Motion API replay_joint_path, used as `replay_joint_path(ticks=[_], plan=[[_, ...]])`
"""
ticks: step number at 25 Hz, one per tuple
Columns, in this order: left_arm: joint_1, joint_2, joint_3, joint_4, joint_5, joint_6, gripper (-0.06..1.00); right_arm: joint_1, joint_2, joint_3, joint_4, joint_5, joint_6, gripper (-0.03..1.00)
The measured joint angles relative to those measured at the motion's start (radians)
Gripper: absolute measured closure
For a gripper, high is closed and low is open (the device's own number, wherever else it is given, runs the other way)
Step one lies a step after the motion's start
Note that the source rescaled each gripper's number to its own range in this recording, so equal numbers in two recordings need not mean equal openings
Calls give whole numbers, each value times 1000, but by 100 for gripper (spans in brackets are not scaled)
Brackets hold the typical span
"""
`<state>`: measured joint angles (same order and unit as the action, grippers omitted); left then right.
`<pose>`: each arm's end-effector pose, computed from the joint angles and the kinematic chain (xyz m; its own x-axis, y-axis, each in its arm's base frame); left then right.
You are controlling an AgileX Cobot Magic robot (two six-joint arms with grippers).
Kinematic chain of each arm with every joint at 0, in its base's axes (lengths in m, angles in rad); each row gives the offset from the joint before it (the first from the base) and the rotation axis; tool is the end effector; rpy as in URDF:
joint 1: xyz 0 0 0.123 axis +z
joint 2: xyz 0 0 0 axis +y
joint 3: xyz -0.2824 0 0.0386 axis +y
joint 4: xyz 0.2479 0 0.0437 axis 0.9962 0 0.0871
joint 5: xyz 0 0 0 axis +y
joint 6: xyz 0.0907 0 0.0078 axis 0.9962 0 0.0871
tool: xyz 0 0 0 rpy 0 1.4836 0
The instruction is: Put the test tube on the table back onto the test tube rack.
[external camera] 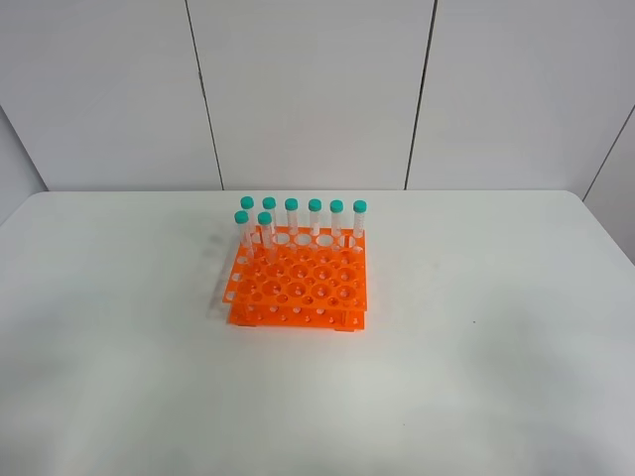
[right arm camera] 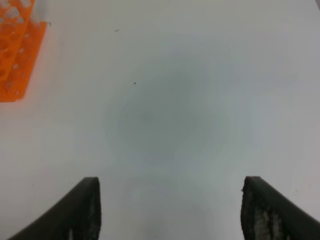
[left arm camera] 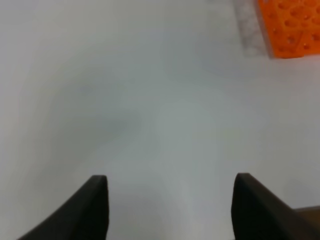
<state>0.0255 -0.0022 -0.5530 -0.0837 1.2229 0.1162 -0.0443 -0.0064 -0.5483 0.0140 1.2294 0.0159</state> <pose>-0.0188 -0.0076 0.2790 -0.5417 0.0734 -0.8374 0.0881 0.9957 0.0304 -0.0192 0.0021 0.2769 -0.5529 0.0451 -0.8320 0.0447 0.9987 0.0244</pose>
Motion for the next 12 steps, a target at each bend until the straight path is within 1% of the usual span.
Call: replay_joint_path(ticks=[12], plan=[[0,0,0,0,0,0,48,0,0,0,0,0,0,18]])
